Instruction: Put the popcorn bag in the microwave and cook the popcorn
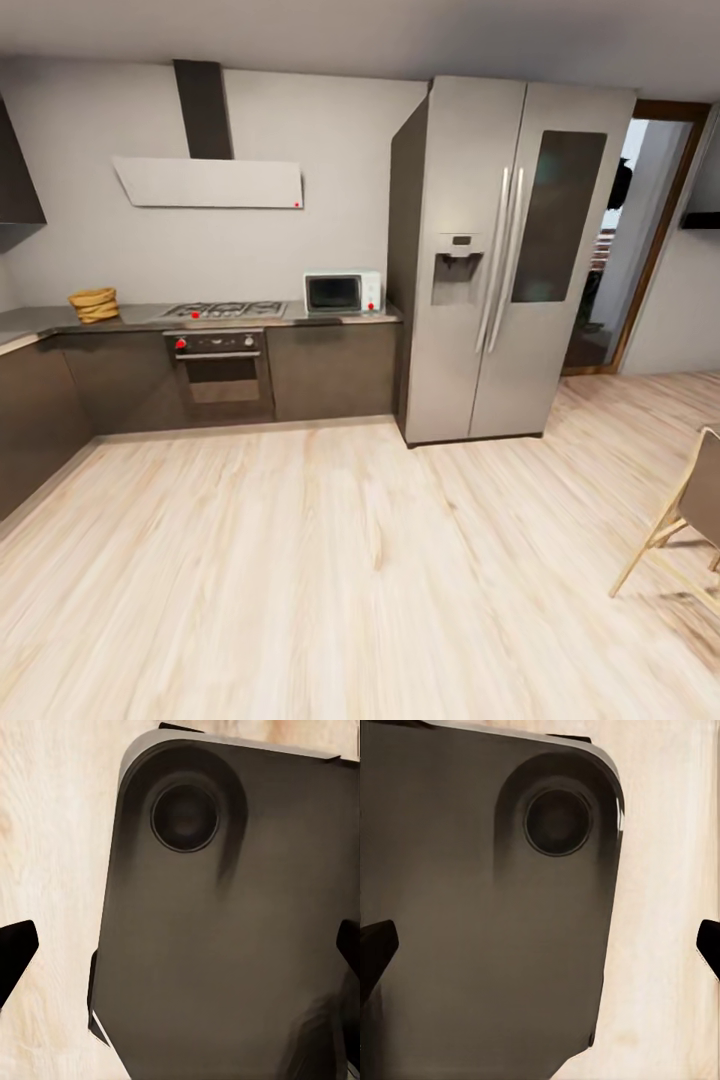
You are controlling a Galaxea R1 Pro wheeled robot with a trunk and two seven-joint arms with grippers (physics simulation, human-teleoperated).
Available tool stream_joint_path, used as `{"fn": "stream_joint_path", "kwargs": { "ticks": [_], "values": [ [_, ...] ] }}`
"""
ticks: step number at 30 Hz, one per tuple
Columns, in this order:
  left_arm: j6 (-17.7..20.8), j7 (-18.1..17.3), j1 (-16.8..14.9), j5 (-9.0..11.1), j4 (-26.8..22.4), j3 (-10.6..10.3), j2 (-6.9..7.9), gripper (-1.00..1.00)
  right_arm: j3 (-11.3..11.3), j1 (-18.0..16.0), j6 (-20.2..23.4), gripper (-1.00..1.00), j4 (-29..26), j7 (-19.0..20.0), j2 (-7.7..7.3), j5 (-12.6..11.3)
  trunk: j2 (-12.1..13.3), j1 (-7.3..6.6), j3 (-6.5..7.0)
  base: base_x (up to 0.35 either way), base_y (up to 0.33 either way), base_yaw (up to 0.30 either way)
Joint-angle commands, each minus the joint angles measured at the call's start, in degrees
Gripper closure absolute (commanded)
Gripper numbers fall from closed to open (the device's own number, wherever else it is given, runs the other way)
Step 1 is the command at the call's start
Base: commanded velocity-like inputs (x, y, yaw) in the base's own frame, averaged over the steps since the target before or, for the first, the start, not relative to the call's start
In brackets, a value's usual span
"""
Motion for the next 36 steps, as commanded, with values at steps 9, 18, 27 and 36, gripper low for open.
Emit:
{"fn": "stream_joint_path", "kwargs": {
  "ticks": [9, 18, 27, 36],
  "values": [
    [-0.18, 0.02, 0.01, 0.31, -0.04, 0.0, 0.0, -1.0, -0.15, 0.0, -0.19, -1.0, 0.01, -0.01, -0.23, 0.52, -0.02, 0.03, -0.04, 0.322, 0.0, 0.106],
    [-0.27, 0.02, 0.01, 0.31, -0.04, 0.0, 0.0, -1.0, -0.04, 0.0, -0.16, -1.0, 0.01, -0.01, -0.16, 0.52, -0.02, 0.03, -0.04, 0.322, 0.0, 0.264],
    [-0.27, 0.02, 0.01, 0.31, -0.04, 0.07, 0.0, -1.0, 0.17, -0.01, -0.16, -1.0, 0.01, -0.01, -0.16, 0.52, -0.02, 0.03, -0.04, 0.322, 0.0, 0.145],
    [-0.27, 0.02, 0.01, 0.31, -0.04, 0.07, 0.0, -1.0, 0.28, -0.02, -0.16, -1.0, 0.01, -0.01, -0.09, 0.53, -0.02, 0.03, -0.04, 0.322, 0.0, 0.002]
  ]
}}
